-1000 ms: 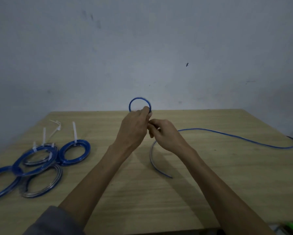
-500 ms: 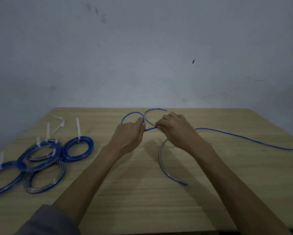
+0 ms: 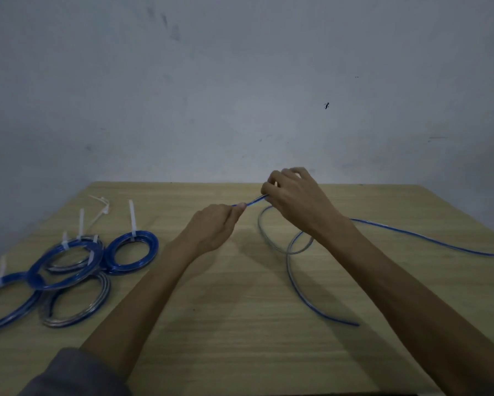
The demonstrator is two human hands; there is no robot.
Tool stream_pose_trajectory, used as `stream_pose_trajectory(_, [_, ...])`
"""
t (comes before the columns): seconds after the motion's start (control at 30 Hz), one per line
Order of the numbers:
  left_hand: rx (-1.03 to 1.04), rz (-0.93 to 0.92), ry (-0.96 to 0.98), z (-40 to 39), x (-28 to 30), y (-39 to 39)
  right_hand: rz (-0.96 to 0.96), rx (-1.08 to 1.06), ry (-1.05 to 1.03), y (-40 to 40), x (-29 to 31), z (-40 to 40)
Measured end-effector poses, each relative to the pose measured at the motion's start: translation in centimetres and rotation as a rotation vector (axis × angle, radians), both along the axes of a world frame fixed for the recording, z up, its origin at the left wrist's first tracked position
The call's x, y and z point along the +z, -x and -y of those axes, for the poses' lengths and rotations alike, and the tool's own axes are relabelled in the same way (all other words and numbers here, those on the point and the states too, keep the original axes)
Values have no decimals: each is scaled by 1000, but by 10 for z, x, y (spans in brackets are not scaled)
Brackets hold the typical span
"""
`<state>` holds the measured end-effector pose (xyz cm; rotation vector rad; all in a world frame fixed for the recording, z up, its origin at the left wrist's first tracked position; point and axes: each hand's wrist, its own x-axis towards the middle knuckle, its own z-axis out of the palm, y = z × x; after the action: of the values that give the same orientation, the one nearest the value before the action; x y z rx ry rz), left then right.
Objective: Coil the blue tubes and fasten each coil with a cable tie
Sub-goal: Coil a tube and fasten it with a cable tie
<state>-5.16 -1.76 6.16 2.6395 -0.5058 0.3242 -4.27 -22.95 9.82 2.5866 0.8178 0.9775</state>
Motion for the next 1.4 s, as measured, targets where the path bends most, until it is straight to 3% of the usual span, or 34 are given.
stream_pose_trajectory(0.13, [-107, -98, 256, -2, 16, 2, 156, -5, 37, -7, 6, -6])
stream_pose_trajectory(0.3, [-236, -299, 568, -10, 52, 8, 92, 52, -126, -12, 17, -22])
stream_pose_trajectory(0.43, [-218, -331, 580, -20, 77, 12, 28, 133, -331, -12, 32, -31])
stream_pose_trajectory(0.6, [-169, -201, 445, -30, 93, 19, -109, 224, -333, -4, 66, -30])
stream_pose_trajectory(0.8, [-262, -187, 514, -36, 99, 27, -212, 287, -469, 13, 100, -42])
stream_pose_trajectory(1.0, [-326, -204, 770, -35, 99, 31, -433, 338, -721, 2, 112, -60])
stream_pose_trajectory(1.2, [-418, -404, 1124, -35, 98, 31, -679, 400, -950, 10, 108, -70])
stream_pose_trajectory(1.4, [-486, -501, 1572, -38, 98, 22, -610, 491, -1085, 11, 89, -75])
